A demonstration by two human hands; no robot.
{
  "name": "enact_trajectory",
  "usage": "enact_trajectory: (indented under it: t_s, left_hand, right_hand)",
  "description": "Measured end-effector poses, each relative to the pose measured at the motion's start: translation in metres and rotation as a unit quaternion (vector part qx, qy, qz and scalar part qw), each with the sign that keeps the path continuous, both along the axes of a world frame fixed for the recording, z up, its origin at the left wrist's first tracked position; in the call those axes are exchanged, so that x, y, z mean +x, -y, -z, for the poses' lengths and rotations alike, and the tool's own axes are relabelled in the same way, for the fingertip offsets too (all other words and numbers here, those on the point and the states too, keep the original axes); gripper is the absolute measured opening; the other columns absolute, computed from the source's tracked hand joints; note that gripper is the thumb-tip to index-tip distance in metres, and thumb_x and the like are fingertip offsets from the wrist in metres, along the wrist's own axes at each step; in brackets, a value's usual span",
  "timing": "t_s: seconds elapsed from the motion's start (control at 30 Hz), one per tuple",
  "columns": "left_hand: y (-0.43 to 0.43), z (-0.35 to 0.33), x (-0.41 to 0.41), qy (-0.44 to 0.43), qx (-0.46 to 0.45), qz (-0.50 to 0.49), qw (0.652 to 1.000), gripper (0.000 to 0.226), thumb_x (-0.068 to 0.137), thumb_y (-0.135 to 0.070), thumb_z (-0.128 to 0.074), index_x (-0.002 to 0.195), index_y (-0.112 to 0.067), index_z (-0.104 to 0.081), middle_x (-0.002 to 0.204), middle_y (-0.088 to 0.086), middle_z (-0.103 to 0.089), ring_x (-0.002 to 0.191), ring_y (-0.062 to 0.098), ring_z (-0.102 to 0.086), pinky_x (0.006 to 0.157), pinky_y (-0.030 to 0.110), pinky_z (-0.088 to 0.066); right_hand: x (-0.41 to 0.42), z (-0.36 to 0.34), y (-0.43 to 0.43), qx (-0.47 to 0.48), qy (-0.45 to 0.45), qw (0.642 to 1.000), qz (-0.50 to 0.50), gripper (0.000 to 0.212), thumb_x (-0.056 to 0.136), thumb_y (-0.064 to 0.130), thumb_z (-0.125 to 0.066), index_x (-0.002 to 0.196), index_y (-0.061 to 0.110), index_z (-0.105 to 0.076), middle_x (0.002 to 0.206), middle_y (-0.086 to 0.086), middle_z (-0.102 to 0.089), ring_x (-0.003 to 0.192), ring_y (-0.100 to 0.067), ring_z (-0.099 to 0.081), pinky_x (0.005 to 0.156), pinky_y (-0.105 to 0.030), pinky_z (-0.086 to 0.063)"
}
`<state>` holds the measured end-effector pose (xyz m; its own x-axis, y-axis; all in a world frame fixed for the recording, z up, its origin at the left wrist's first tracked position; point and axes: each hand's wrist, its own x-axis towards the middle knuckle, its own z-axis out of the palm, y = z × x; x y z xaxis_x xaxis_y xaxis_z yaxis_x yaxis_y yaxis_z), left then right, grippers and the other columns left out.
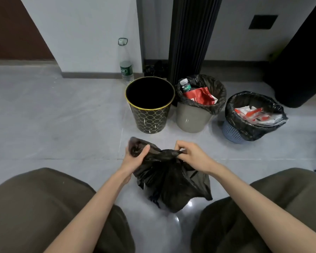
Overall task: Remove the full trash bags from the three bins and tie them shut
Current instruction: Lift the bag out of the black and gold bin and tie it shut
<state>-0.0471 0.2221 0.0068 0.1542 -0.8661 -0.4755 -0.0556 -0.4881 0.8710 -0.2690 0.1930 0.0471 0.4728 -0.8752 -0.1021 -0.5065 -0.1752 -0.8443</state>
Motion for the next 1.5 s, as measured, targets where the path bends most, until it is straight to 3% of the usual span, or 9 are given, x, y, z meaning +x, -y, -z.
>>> enact_trajectory:
  t_s: [0.1,0.3,0.47,0.77,0.9,1.03,1.17,1.33,1.5]
  left_hand:
    - [0.002,-0.002,0.001,0.068,-0.017,-0.022,0.997,0.057,0.091,-0.052,-0.048,0.133,-0.014,-0.049,0.137,0.005,-0.052,0.128,0.018,-0.048,0.111,0.040,-0.034]
    - [0.002,-0.021,-0.004,-0.162,-0.054,-0.092,0.981,0.049,0.101,-0.037,-0.032,0.091,-0.001,-0.064,0.086,0.006,-0.074,0.086,0.018,-0.070,0.078,0.023,-0.054]
    - [0.010,-0.029,0.003,-0.302,-0.042,-0.201,0.931,0.041,0.102,-0.036,-0.029,0.069,-0.014,-0.040,0.040,-0.007,-0.034,0.044,0.010,-0.043,0.072,0.027,-0.045]
    - [0.010,-0.036,0.007,-0.399,0.007,-0.221,0.890,0.040,0.104,-0.028,-0.027,0.067,-0.017,-0.037,0.038,-0.008,-0.027,0.032,0.006,-0.029,0.074,0.025,-0.041]
    - [0.009,-0.039,0.004,-0.451,0.041,-0.234,0.860,0.039,0.103,-0.025,-0.027,0.066,-0.017,-0.036,0.038,-0.006,-0.027,0.031,0.008,-0.031,0.074,0.023,-0.038]
    - [0.012,-0.040,0.006,-0.473,0.064,-0.263,0.838,0.039,0.102,-0.022,-0.029,0.063,-0.018,-0.035,0.036,-0.005,-0.026,0.029,0.009,-0.030,0.088,0.026,-0.038]
    - [0.020,-0.034,0.020,-0.436,0.035,-0.282,0.854,0.039,0.102,-0.021,-0.027,0.064,-0.019,-0.033,0.036,-0.006,-0.027,0.034,0.008,-0.030,0.075,0.023,-0.039]
    - [0.014,-0.020,0.037,-0.288,-0.006,-0.240,0.927,0.033,0.100,-0.040,-0.036,0.077,-0.018,-0.049,0.072,-0.003,-0.057,0.076,0.013,-0.052,0.084,0.029,-0.039]
    - [-0.015,-0.003,0.031,-0.085,0.061,0.067,0.992,0.058,0.074,-0.056,-0.067,0.121,-0.025,-0.053,0.127,-0.014,-0.050,0.125,0.004,-0.035,0.110,0.031,-0.017]
  right_hand:
    - [0.003,0.002,0.001,-0.001,-0.001,1.000,0.021,0.030,0.086,0.002,-0.063,0.067,0.016,-0.045,0.067,0.002,-0.052,0.064,-0.011,-0.047,0.060,-0.022,-0.038]
    - [0.006,0.009,0.007,-0.039,-0.184,0.982,-0.016,0.027,0.087,0.017,-0.065,0.072,0.020,-0.042,0.067,0.004,-0.049,0.069,-0.018,-0.046,0.062,-0.029,-0.031]
    - [0.017,0.018,0.003,-0.017,-0.211,0.977,0.007,0.009,0.087,0.016,-0.063,0.092,0.016,-0.056,0.090,-0.005,-0.064,0.092,-0.025,-0.060,0.071,-0.027,-0.037]
    - [0.076,0.031,-0.031,0.049,-0.209,0.976,-0.025,0.107,0.068,0.061,-0.073,0.152,0.031,-0.015,0.157,0.002,-0.017,0.141,-0.028,-0.008,0.118,-0.042,-0.011]
    - [0.099,0.053,-0.035,0.058,-0.187,0.981,-0.010,0.098,0.070,0.065,-0.068,0.147,0.049,-0.010,0.159,0.005,-0.009,0.145,-0.031,0.003,0.116,-0.056,0.002]
    - [0.106,0.068,-0.028,0.074,-0.167,0.983,0.014,0.043,0.087,0.056,-0.053,0.126,0.039,-0.052,0.145,0.008,-0.042,0.144,-0.023,-0.015,0.113,-0.061,0.007]
    - [0.098,0.075,-0.025,0.040,-0.167,0.985,0.000,0.024,0.098,0.037,-0.041,0.079,0.028,-0.054,0.088,0.006,-0.064,0.103,-0.017,-0.056,0.113,-0.061,-0.002]
    - [0.093,0.098,-0.020,0.032,-0.211,0.976,-0.034,0.020,0.099,0.028,-0.037,0.098,0.021,-0.056,0.099,-0.001,-0.066,0.112,-0.020,-0.052,0.115,-0.054,-0.008]
    - [0.093,0.097,-0.012,0.041,-0.196,0.979,-0.020,0.026,0.099,0.026,-0.036,0.105,0.024,-0.062,0.106,0.000,-0.068,0.116,-0.022,-0.052,0.109,-0.046,-0.016]
